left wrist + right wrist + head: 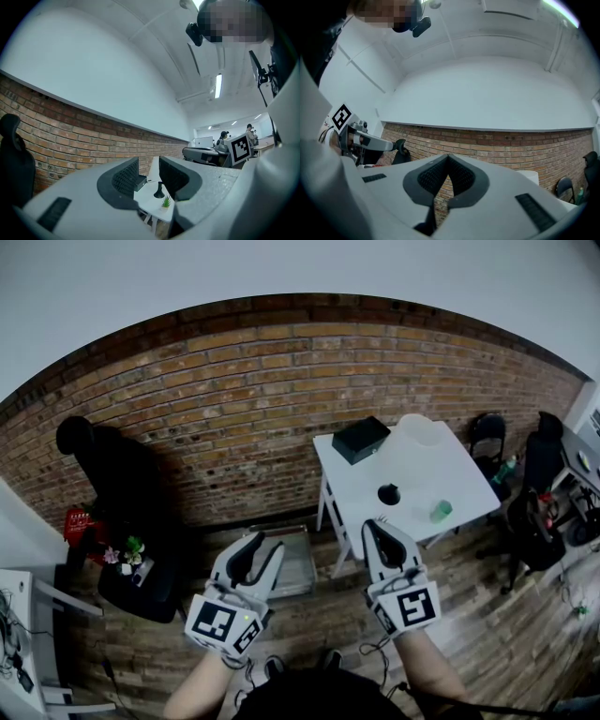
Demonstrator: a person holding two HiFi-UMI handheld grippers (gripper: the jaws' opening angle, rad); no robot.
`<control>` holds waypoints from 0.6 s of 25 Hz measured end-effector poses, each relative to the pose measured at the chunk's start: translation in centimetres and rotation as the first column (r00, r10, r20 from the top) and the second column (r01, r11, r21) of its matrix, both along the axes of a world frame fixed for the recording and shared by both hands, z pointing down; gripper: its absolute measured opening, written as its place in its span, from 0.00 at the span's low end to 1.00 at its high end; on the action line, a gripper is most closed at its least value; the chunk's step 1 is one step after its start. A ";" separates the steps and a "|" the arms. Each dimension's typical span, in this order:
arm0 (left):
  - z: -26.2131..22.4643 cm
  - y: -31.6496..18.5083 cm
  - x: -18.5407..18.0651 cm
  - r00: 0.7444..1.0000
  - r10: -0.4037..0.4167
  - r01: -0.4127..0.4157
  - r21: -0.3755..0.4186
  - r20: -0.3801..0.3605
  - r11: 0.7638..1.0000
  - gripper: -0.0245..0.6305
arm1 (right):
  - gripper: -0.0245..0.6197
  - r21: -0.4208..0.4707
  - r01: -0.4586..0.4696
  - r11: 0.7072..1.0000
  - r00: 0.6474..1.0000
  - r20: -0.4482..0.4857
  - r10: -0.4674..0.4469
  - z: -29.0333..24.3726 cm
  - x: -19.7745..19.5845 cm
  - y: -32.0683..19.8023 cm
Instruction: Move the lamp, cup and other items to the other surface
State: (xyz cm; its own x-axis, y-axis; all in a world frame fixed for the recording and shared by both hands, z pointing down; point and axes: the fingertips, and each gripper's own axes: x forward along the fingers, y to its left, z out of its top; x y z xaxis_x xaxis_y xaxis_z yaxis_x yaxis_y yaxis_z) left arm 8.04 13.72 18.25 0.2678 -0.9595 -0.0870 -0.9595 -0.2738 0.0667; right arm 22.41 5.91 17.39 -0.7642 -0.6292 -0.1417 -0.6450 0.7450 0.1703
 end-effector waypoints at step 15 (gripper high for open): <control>0.2 0.1 -2.2 0.999 -0.036 0.036 -0.010 -0.002 0.999 0.24 | 0.04 -0.010 0.028 1.000 1.000 -0.011 -0.028 0.6 -1.7 -0.1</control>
State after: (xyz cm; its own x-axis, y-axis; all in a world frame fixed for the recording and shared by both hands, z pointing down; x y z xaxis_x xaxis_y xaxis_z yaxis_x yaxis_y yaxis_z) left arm 5.81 13.78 18.49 0.2333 -0.9692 -0.0783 -0.9685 -0.2388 0.0709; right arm 20.75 5.84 18.03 -0.7832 -0.6087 -0.1270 -0.6218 0.7647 0.1693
